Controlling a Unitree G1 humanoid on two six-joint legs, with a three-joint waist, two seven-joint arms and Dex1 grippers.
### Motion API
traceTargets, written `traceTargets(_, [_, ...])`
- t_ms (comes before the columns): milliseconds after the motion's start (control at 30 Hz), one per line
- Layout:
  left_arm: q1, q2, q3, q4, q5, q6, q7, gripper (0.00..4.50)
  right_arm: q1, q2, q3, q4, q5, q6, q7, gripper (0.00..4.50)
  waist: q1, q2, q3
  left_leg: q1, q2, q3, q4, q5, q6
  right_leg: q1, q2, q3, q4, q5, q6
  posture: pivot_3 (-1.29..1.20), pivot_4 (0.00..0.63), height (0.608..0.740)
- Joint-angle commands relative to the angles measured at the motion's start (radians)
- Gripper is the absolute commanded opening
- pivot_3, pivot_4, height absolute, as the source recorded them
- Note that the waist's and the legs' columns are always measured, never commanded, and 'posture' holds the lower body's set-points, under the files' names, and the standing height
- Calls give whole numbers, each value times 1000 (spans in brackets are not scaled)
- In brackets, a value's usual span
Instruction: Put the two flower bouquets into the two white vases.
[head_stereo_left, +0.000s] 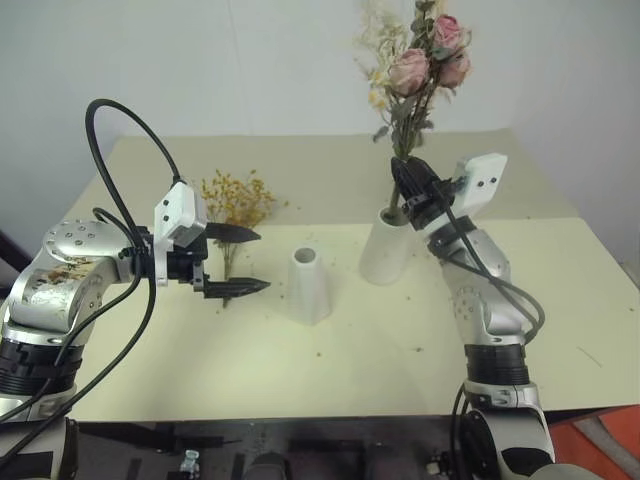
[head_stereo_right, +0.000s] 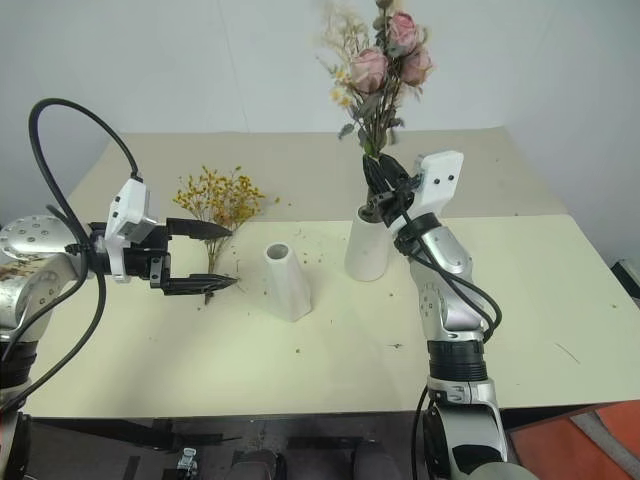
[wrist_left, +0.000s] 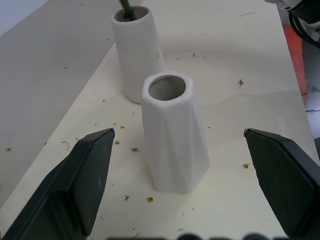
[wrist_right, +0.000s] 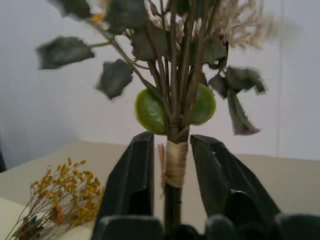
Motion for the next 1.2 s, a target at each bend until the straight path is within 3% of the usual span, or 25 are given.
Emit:
traceTargets(33, [-7,17,31,-23,-17,5,3,4500,11,-7,-3,-42,-3,-34,3,2651,0,0,0,0,0,0,0,0,0,0,0,0,0,0,0,0,150,740])
traceTargets(200, [-15,13,26,-18,-15,4,0,4500,42,-15,-10,-75,-2,-25,-5,4309,0,0,0,0,0,0,0,0,0,0,0,0,0,0,0,0,150,740])
traceTargets(233, [-17,12,25,-17,-14,4,0,4500,53,-16,-10,-87,-1,-23,-6,4478,0,0,0,0,0,0,0,0,0,0,0,0,0,0,0,0,150,740])
traceTargets(567, [-16,1,24,-13,-13,4,8,4500,240,-110,-20,-307,64,95,45,4478,4,0,0,0,0,0,0,0,0,0,0,0,0,0,0,0,150,740])
traceTargets(833, [3,-8,41,14,22,60,137,4500,348,-368,-88,-489,265,348,205,4478,3,0,1,0,0,-1,0,0,0,1,0,0,-1,0,0,0,150,740])
traceTargets(967, [-65,-21,14,29,87,269,360,4500,342,-497,-128,-523,382,454,305,4478,5,-1,1,1,0,-1,0,0,0,2,1,-1,-1,0,0,0,150,740])
traceTargets(1200, [-172,13,-115,31,164,608,498,4500,280,-591,-123,-509,446,531,345,4478,5,-5,4,0,-1,-2,0,0,0,2,0,-1,-2,0,0,0,150,740])
